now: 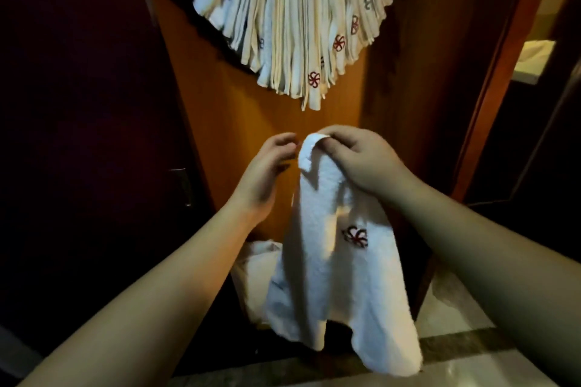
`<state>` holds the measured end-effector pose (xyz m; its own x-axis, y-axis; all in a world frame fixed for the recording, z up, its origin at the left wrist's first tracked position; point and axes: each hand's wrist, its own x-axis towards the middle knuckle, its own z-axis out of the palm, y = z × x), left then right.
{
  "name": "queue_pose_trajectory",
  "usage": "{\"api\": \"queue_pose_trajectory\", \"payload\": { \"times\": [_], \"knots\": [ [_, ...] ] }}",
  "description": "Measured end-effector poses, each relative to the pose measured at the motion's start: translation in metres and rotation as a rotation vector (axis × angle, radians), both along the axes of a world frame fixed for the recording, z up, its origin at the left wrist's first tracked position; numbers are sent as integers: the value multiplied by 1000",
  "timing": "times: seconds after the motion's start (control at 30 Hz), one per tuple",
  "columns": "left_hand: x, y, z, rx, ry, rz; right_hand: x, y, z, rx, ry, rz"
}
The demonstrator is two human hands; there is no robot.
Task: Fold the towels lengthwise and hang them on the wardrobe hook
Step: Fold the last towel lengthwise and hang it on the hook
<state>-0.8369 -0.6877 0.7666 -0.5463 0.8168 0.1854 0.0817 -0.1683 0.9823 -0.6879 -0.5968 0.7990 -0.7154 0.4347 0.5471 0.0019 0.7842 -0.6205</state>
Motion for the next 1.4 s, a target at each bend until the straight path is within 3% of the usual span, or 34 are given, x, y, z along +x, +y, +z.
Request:
{"api": "queue_pose_trajectory", "payload": {
  "times": [0.13, 0.27, 0.37, 0.47, 0.63, 0.77, 0.93, 1.17, 1.23, 1.4],
  "knots": [
    [0, -14, 13, -9, 321, -196, -18, 7, 24, 121, -193, 34],
    [10, -23, 29, 32, 492, 16, -15, 7, 31, 129, -175, -1],
    [10, -27, 35, 52, 561, 99, 1, 6, 20, 17, -138, 36],
    [13, -32, 41, 52, 603, 113, 22, 12, -9, -142, -296, 46],
    [8, -47, 49, 78, 418, 155, 58, 41, -85, -268, -579, -201],
    [-13, -58, 47, 28, 338, 192, 84, 60, -120, -276, -585, -392],
    [-33, -67, 42, -51, 189, 181, 94, 68, -111, -114, -552, -522],
    [-40, -77, 21, -79, 18, 267, 86, 54, -90, 3, -693, -511],
    [-35, -78, 14, -78, 7, 285, 80, 35, -76, -109, -650, -413],
    [-3, -78, 3, -86, 38, 191, 68, -16, -40, -640, -265, 2]
  ]
}}
